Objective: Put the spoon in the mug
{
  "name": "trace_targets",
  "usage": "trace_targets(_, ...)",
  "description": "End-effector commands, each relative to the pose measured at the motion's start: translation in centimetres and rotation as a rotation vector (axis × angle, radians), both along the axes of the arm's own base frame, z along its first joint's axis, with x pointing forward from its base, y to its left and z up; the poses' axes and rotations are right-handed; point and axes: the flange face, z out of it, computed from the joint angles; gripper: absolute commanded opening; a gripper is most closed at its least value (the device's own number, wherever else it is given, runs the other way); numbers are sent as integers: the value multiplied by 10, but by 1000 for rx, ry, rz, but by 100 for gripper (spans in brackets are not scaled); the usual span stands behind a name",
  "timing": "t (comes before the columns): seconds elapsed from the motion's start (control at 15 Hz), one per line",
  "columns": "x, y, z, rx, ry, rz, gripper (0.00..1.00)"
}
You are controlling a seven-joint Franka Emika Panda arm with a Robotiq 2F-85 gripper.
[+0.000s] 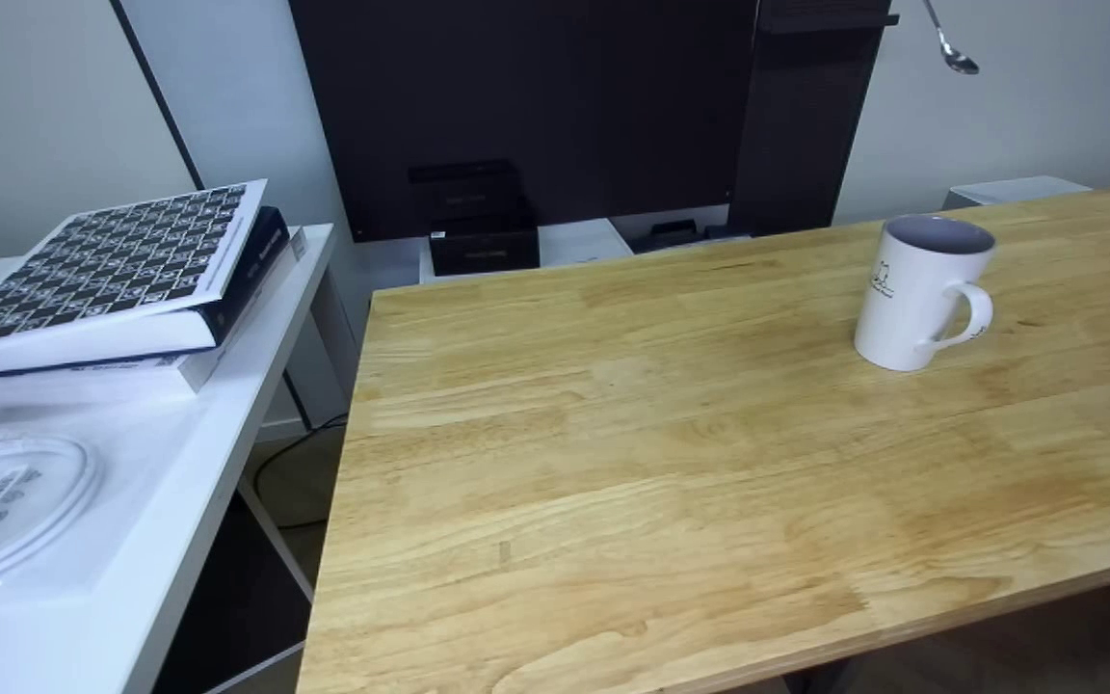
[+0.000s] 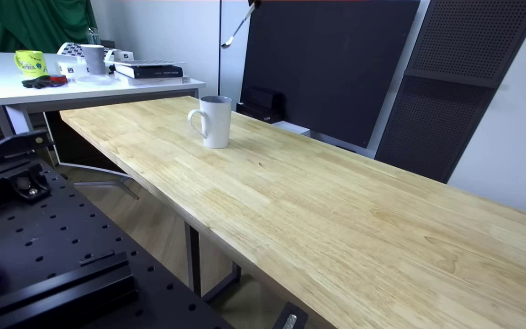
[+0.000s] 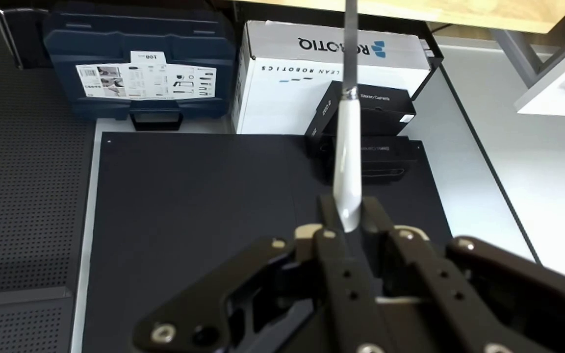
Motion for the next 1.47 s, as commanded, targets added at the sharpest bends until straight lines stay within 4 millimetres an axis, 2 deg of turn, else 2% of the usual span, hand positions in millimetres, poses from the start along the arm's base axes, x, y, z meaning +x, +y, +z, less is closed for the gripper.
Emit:
trace_targets(0.0, -10, 3, -15, -10, -19, 1, 4)
trace_targets(0.67, -25, -3, -64, -33, -16, -15, 4)
trace_targets(1.4, -45, -12, -104, -97, -27, 7, 4)
